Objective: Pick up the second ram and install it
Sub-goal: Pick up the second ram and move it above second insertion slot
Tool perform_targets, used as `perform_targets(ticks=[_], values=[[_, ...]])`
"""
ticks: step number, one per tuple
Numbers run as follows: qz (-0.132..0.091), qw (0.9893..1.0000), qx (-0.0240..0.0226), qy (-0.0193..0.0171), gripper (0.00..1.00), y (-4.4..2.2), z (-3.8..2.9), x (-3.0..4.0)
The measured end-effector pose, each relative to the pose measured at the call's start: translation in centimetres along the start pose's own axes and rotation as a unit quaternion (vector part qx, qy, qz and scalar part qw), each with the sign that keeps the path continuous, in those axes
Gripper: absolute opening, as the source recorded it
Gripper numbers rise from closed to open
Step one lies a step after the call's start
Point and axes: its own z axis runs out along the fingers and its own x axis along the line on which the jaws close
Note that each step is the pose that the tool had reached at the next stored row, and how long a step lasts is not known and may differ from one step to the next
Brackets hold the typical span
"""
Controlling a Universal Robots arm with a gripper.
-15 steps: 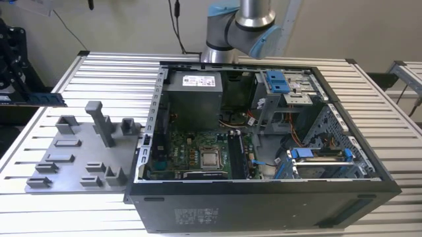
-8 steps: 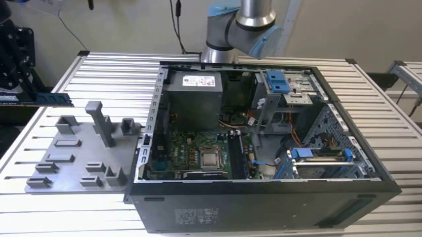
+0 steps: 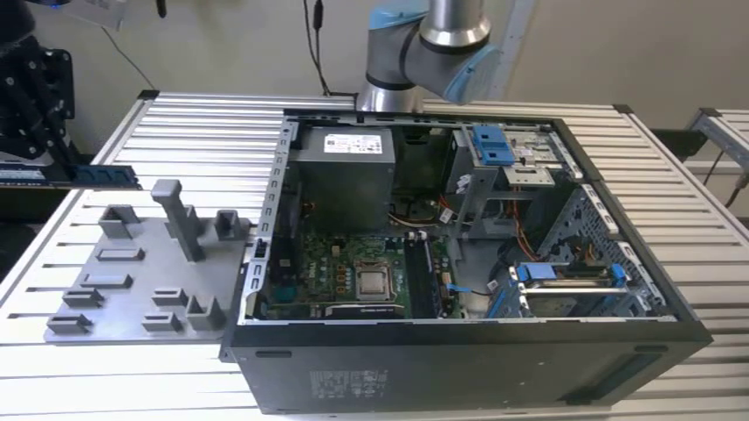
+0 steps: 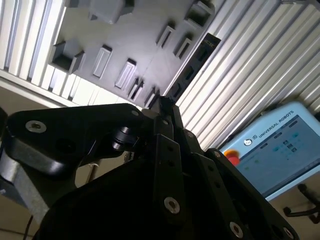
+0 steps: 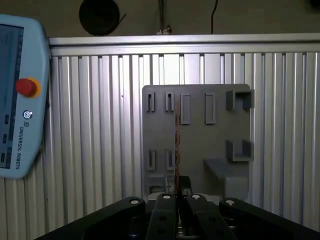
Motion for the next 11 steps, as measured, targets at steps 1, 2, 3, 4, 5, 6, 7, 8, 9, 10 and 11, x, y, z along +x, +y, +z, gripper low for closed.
perform_targets(ticks=[1,2,3,4,5,6,7,8,9,10,11], values=[[0.0,1.0,-0.0001,0.0,0.14,-0.21,0.0,-0.01],[0.0,1.0,-0.0001,0.0,0.14,-0.41,0.0,-0.01],[0.0,1.0,-0.0001,-0.0001,0.14,-0.57,0.0,-0.02],[0.0,1.0,-0.0001,0.0,0.14,-0.77,-0.01,-0.02],[0.0,1.0,-0.0002,0.0,0.14,-0.94,-0.02,-0.03],[0.0,1.0,-0.0001,0.0,0.14,-1.08,-0.02,-0.03],[0.0,1.0,-0.0002,0.0,0.14,-1.24,-0.02,-0.04],[0.0,1.0,-0.0002,0.0,0.14,-1.41,-0.03,-0.04],[0.0,1.0,-0.0002,0.0,0.14,-1.56,-0.03,-0.05],[0.0,1.0,-0.0002,0.0,0.14,-1.71,-0.03,-0.05],[0.0,1.0,-0.0002,0.0,0.14,-1.88,-0.04,-0.06]])
